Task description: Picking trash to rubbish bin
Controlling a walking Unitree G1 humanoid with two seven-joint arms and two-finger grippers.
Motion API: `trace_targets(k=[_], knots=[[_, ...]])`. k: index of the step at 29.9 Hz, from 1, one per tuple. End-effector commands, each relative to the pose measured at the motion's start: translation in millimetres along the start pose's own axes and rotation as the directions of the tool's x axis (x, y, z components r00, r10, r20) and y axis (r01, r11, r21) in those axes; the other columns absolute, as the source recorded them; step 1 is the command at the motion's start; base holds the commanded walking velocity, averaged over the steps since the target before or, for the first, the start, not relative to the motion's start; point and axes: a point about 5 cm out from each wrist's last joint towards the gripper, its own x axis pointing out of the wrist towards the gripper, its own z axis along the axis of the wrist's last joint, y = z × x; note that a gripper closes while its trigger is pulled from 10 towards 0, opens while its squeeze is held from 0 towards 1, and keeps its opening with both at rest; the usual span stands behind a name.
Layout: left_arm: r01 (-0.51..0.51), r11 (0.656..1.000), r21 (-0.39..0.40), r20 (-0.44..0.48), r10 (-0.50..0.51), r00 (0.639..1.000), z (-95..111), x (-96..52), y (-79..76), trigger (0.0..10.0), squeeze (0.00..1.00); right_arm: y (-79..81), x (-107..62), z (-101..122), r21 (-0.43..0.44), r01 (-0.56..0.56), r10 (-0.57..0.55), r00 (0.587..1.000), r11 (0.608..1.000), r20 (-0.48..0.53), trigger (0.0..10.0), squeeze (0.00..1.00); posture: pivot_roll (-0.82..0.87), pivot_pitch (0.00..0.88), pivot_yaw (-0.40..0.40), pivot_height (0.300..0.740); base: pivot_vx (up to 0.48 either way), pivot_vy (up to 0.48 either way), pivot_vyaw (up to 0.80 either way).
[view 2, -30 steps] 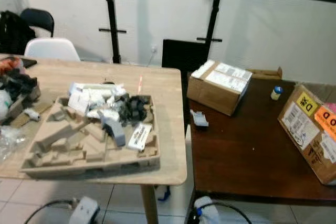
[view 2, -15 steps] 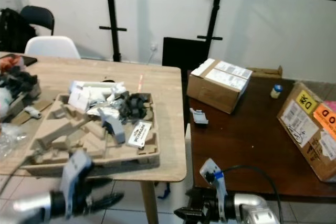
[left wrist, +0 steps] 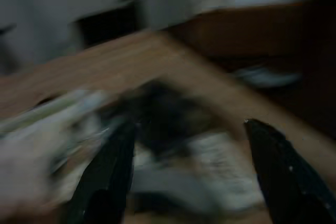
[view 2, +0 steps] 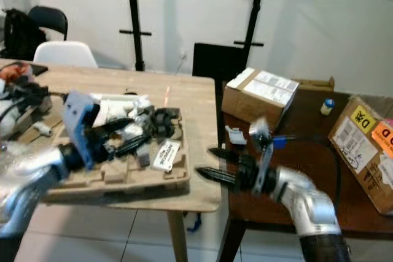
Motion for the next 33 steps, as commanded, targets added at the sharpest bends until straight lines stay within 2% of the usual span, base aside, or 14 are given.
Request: trace_targets(k=[1,5,9,12,14,17,19,20,23,24,25,26,29,33], knots=[[-0.093,0.995,-0.037,-0.031,0.092,0.995,-12,8.8,5.7,10.0,1.0,-5.0,1.8,-3,-0.02,0.082,-0.082,0.996,0.996,-0.017,10.0,0.0,0.05,0.044,-0.071,0.74,0.0,0.0,0.0],[-0.157,0.985,-0.072,-0.046,0.154,0.987,-21,18.3,12.1,10.0,1.0,-5.5,14.5,-6,-0.059,0.133,-0.135,0.991,0.989,-0.026,10.0,0.0,0.05,0.043,-0.067,0.74,0.0,0.0,0.0],[-0.235,0.97,-0.064,-0.058,0.232,0.971,-35,23.5,19.1,10.0,1.0,-4.3,25.6,-14,-0.049,0.174,-0.175,0.984,0.983,-0.019,10.0,0.0,0.05,0.042,-0.057,0.74,0.0,0.0,0.0],[-0.313,0.938,-0.151,-0.082,0.304,0.949,-47,25.8,23.2,10.0,1.0,-1.2,32.5,-21,-0.028,0.203,-0.203,0.979,0.979,-0.01,10.0,0.0,0.05,0.042,-0.057,0.74,0.0,0.0,0.0],[-0.338,0.927,-0.165,-0.089,0.327,0.941,-50,26.6,25.4,10.0,1.0,0.8,35.0,-24,-0.027,0.206,-0.206,0.978,0.978,-0.01,10.0,0.0,0.05,0.045,-0.055,0.74,0.0,0.0,0.0],[-0.437,0.885,-0.164,-0.141,0.417,0.898,-59,28.0,33.4,10.0,1.0,8.8,42.9,-31,-0.021,0.201,-0.202,0.979,0.979,-0.016,10.0,0.0,0.04,0.046,-0.056,0.74,0.0,0.0,0.0],[-0.462,0.87,-0.174,-0.158,0.438,0.885,-63,29.3,35.1,10.0,1.0,10.4,45.0,-33,-0.024,0.203,-0.203,0.979,0.979,-0.018,10.0,0.0,0.04,0.046,-0.057,0.74,0.0,0.0,0.0],[-0.458,0.86,-0.226,-0.169,0.428,0.888,-66,30.9,33.8,10.0,1.0,11.7,46.4,-34,-0.024,0.202,-0.202,0.979,0.979,-0.02,10.0,0.0,0.04,0.046,-0.058,0.74,0.0,0.0,0.0],[-0.45,0.853,-0.264,-0.175,0.416,0.892,-68,32.7,32.3,10.0,1.0,13.0,47.4,-35,-0.021,0.198,-0.199,0.98,0.98,-0.021,10.0,0.0,0.04,0.046,-0.059,0.74,0.0,0.0,0.0],[-0.438,0.847,-0.302,-0.181,0.4,0.899,-70,34.5,30.4,10.0,0.31,13.1,47.9,-36,-0.021,0.199,-0.199,0.98,0.98,-0.021,10.0,0.0,0.04,0.046,-0.062,0.74,0.0,0.0,0.0],[-0.438,0.847,-0.302,-0.181,0.4,0.899,-70,34.5,30.4,10.0,0.31,13.1,47.9,-36,-0.021,0.199,-0.199,0.98,0.98,-0.021,10.0,0.0,0.04,0.046,-0.062,0.74,0.0,0.0,0.0],[-0.42,0.844,-0.333,-0.19,0.376,0.907,-72,36.4,27.5,10.0,0.0,13.3,48.5,-36,-0.022,0.2,-0.2,0.979,0.98,-0.023,10.0,0.0,0.04,0.046,-0.062,0.74,0.0,0.0,0.0],[-0.344,0.81,-0.474,-0.158,0.307,0.939,-74,45.3,17.6,10.0,0.0,12.4,50.3,-37,-0.024,0.206,-0.207,0.978,0.978,-0.023,10.0,0.0,0.03,0.046,-0.062,0.74,0.0,0.0,0.0],[-0.32,0.794,-0.518,-0.099,0.315,0.944,-64,50.3,19.5,10.0,0.0,12.0,50.6,-35,-0.029,0.211,-0.212,0.977,0.977,-0.018,10.0,0.0,0.03,0.047,-0.06,0.74,0.0,0.0,0.0]])
